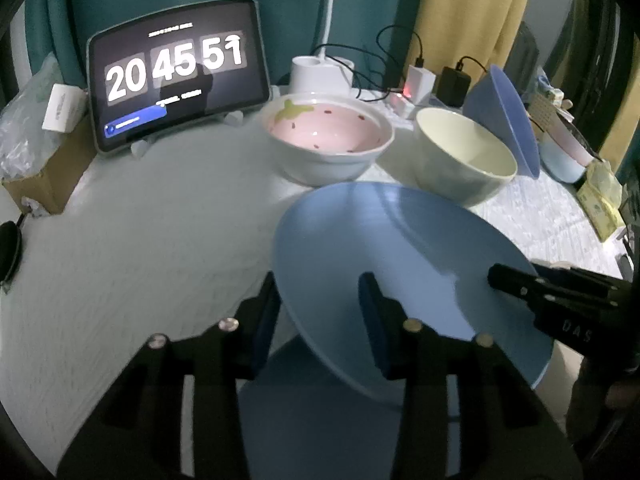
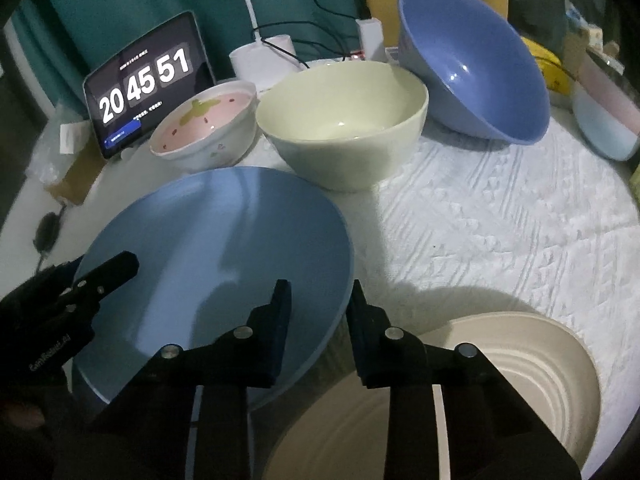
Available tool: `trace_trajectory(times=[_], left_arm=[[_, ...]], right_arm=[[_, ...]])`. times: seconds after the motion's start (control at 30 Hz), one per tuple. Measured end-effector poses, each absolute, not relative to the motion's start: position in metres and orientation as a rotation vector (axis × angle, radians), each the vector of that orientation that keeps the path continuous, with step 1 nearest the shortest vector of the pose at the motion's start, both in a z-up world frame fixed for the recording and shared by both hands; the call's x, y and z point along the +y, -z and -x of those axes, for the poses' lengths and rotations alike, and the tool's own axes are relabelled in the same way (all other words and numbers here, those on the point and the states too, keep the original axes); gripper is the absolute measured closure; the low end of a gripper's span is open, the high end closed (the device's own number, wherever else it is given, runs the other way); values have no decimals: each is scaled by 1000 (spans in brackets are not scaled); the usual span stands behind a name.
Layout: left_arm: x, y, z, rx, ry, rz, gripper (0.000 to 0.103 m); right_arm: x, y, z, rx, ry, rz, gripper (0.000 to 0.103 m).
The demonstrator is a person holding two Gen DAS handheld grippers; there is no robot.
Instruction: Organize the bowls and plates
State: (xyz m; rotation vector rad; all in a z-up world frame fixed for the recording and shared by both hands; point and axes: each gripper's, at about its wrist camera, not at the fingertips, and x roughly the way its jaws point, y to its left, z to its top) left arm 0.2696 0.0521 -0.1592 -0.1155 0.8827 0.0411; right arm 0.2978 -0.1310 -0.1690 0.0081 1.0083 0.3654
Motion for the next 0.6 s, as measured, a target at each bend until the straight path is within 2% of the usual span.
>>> trace_trajectory(times=[0.07, 0.6], left_arm=[[52, 159, -269, 882, -40, 114, 62], [38, 141, -244, 832, -24, 91, 62]], right_arm=[[-132, 169, -297, 1009, -361, -9, 76], [-142, 149, -271, 953, -337, -3, 76]])
